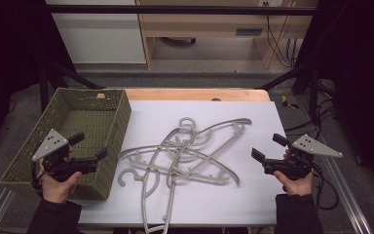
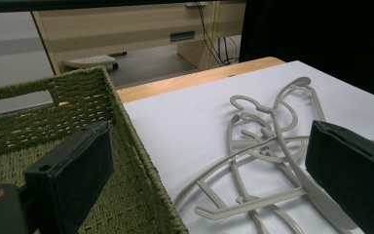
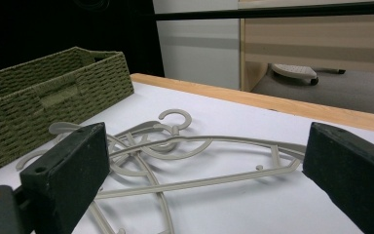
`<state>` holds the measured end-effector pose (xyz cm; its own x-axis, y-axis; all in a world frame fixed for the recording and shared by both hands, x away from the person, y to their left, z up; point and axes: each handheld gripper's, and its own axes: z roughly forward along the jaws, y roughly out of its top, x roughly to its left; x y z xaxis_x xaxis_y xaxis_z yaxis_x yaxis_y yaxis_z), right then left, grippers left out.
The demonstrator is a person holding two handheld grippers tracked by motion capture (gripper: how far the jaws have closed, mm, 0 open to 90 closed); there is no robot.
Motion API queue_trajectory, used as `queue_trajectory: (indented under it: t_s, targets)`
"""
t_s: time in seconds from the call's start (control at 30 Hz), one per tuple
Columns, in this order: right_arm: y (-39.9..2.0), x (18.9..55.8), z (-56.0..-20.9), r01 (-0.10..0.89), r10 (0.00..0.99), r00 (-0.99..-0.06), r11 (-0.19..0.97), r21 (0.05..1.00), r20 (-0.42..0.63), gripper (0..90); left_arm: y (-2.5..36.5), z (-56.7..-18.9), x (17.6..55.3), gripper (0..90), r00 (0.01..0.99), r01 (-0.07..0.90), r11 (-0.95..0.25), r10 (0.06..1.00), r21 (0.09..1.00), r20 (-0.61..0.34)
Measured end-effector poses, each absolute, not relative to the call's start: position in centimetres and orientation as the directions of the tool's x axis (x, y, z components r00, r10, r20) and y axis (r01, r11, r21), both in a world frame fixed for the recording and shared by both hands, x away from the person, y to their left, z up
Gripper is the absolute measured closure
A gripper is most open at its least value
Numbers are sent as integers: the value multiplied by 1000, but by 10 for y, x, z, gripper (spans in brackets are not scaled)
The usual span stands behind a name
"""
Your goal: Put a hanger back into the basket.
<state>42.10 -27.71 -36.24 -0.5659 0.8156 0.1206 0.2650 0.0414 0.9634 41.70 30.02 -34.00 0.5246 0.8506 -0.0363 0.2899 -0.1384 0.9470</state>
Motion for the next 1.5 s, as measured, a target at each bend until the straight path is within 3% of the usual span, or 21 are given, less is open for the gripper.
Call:
queue_trajectory:
  t_s: [0.6, 1.5]
  targets:
    - [-271, 423, -364, 281, 807, -578, 61, 958, 118, 28, 283, -344, 420, 50, 548, 308, -168, 836, 936, -30]
    - [-256, 427, -370, 309, 802, -587, 96, 946, 111, 24, 207, -347, 438, 73, 641, 353, -306, 768, 884, 10]
